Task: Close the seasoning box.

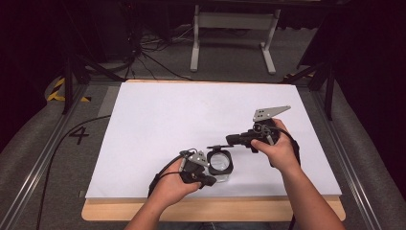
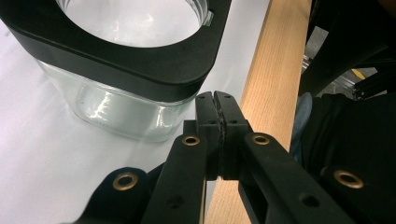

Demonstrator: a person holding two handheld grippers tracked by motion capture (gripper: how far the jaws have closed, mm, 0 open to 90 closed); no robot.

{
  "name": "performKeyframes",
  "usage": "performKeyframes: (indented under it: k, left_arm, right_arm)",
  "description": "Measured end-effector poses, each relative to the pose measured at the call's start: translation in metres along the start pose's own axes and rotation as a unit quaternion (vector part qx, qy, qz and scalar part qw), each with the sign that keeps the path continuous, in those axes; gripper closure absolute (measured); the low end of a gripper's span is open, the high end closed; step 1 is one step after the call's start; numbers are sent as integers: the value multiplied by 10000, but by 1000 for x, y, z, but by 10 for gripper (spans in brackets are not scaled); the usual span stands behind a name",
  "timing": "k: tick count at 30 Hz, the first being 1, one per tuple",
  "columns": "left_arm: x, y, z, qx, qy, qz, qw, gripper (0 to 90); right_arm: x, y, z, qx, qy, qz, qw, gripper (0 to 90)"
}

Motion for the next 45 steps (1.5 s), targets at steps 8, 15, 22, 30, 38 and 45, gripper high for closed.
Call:
performKeyframes:
  k: [8, 15, 22, 30, 38, 45]
  left_arm:
    - [-2, 1, 4, -22, -203, 71, 9998, 898]
    - [-2, 1, 4, -18, -240, 88, 9997, 898]
    - [-2, 1, 5, -20, -242, 72, 9997, 897]
    - [-16, -7, 2, 29, -257, -69, 9996, 876]
    - [-58, -23, 13, -23, -632, -668, 9958, 845]
    - [-85, -27, 34, -202, -1040, -1057, 9887, 804]
  right_arm:
    - [1, 20, 12, -116, -109, 701, 9974, 900]
    - [10, 38, 15, -147, -179, 1269, 9916, 900]
    - [15, 44, 17, -211, -121, 1463, 9889, 900]
    - [9, 32, 18, -298, -86, 1084, 9936, 900]
    - [-17, 10, 7, -278, 312, 375, 9984, 825]
    - [-41, 7, -16, -141, 846, 51, 9963, 720]
Point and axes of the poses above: each handheld gripper's, and its own axes: x roughly forward along the jaws, y roughly out of its underside, z roughly to its left, the point moved 9 cm from there along x, roughly forward along the jaws, and after that the axes turned 9 degrees about -z, right-handed, at the moved point
